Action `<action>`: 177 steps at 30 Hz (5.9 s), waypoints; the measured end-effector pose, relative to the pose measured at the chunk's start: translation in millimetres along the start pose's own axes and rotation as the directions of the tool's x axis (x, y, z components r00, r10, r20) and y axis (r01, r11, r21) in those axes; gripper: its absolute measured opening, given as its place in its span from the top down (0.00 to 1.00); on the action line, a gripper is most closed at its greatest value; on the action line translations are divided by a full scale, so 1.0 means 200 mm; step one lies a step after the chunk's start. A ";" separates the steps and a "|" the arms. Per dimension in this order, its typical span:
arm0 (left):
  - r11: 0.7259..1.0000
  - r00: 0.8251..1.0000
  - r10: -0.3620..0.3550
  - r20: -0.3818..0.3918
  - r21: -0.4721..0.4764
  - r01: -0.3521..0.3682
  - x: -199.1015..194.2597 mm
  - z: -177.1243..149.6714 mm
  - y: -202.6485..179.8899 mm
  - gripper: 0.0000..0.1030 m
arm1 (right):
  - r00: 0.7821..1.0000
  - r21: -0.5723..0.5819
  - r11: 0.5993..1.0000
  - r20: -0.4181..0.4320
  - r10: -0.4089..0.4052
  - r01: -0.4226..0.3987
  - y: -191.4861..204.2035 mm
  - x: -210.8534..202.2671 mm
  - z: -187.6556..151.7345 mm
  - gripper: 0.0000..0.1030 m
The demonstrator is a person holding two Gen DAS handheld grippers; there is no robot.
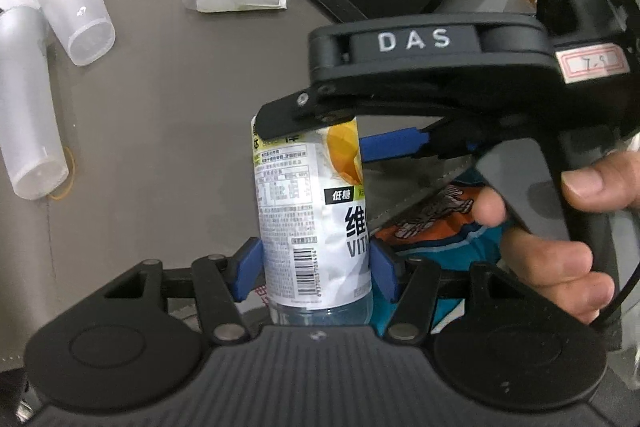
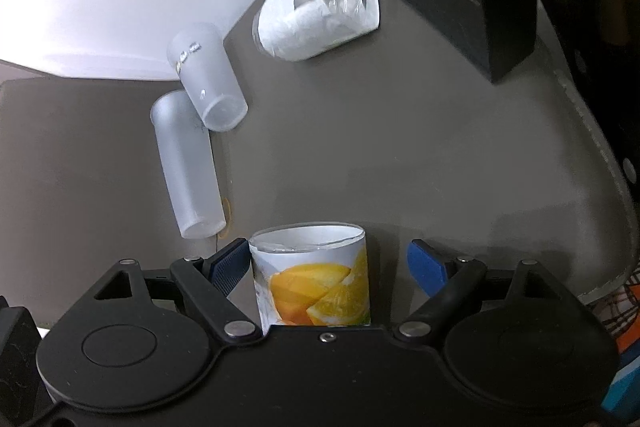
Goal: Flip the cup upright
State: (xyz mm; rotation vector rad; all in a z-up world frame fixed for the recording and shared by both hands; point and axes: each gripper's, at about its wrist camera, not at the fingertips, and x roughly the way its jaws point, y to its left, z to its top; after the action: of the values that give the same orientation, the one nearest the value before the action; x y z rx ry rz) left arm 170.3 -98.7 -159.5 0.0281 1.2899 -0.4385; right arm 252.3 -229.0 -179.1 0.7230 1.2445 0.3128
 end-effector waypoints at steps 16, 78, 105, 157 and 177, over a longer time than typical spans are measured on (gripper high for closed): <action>0.997 1.000 0.018 0.005 -0.073 -0.018 -0.04 -0.01 0.03 0.43 | 0.998 -0.121 0.992 0.054 0.039 -0.032 0.08 -0.08 -0.04 0.41; 0.888 0.957 0.176 0.231 -0.456 -0.053 -0.54 0.03 0.61 0.40 | 0.859 -0.637 0.682 0.512 0.028 0.358 0.53 -0.08 -0.27 0.41; 0.901 0.965 0.094 0.244 -0.434 0.022 -0.34 0.18 0.40 0.40 | 0.873 -0.672 0.646 0.487 0.020 0.361 0.55 -0.08 -0.33 0.40; 0.889 0.890 0.234 0.391 -0.457 -0.033 -0.76 -0.18 0.28 0.27 | 0.921 -0.569 0.792 0.388 0.021 0.222 0.59 -0.55 -0.40 0.08; 0.887 0.860 0.263 0.438 -0.459 -0.037 -0.93 -0.41 0.19 0.25 | 0.886 -0.538 0.815 0.458 0.066 0.217 0.60 -0.84 -0.47 0.02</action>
State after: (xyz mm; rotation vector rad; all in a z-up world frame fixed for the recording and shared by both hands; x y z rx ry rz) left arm 69.7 13.3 -18.0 -0.3414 0.8434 0.0038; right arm 130.8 -206.9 11.3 0.1874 0.6577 0.4009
